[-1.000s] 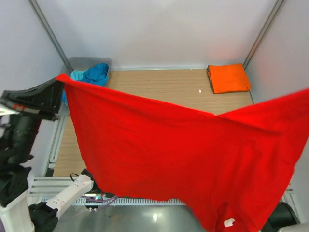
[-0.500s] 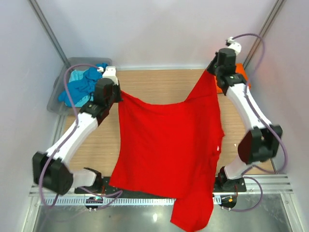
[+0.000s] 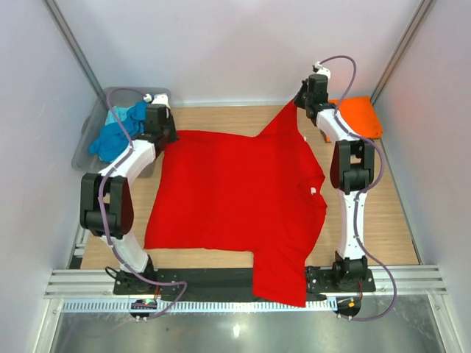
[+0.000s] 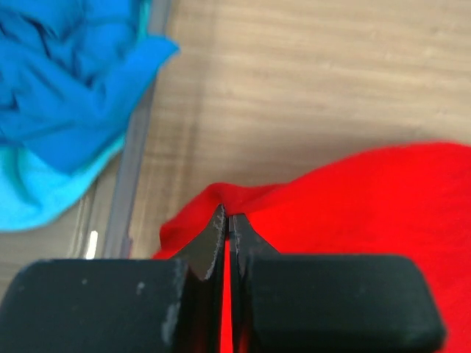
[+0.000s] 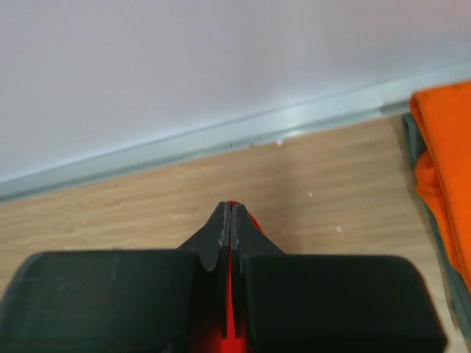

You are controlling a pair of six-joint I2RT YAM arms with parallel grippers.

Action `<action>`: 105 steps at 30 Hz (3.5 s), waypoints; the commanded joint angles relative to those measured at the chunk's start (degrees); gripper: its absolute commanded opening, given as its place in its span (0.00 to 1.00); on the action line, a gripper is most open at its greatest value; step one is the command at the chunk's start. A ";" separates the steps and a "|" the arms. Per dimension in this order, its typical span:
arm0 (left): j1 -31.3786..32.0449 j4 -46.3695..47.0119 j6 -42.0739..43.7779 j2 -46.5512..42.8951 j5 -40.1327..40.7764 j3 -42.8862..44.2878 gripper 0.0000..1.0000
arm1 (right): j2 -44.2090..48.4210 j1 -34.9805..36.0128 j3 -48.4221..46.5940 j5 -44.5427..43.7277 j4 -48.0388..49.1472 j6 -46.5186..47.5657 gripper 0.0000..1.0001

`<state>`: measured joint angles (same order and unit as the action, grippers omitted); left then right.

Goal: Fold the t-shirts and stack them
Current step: Flatten the tshirt out, then fold the tshirt

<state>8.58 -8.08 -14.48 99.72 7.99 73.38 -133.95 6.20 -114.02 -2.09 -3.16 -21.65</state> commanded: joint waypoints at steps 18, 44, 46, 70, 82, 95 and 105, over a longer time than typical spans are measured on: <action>-6.29 0.87 7.88 11.72 -10.18 16.26 0.00 | 3.52 -1.80 -10.09 -4.86 -11.07 -6.47 0.01; -5.50 -1.15 35.22 -3.04 -11.77 1.42 0.00 | 44.64 -5.41 38.52 6.03 -24.08 -11.31 0.01; -4.98 -1.15 35.92 -3.92 -11.68 0.36 0.00 | 46.05 -5.41 39.30 6.39 -26.45 -11.40 0.01; 2.23 2.36 48.32 -6.12 4.49 -9.66 0.00 | 63.02 -7.25 58.98 10.44 -33.32 -13.59 0.01; 3.90 2.89 48.85 -6.91 8.71 -13.09 0.00 | 64.17 -7.25 60.85 12.54 -32.88 -12.98 0.01; 4.52 2.54 48.49 -7.00 10.03 -14.67 0.00 | 67.42 -7.25 62.50 18.00 -34.99 -14.12 0.01; 6.45 1.75 47.88 -7.44 12.48 -16.69 0.00 | 69.96 -7.34 72.62 19.60 -29.61 -16.50 0.01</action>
<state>13.91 -7.51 33.45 94.72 18.50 57.39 -65.87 -0.93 -40.45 18.15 -34.59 -37.63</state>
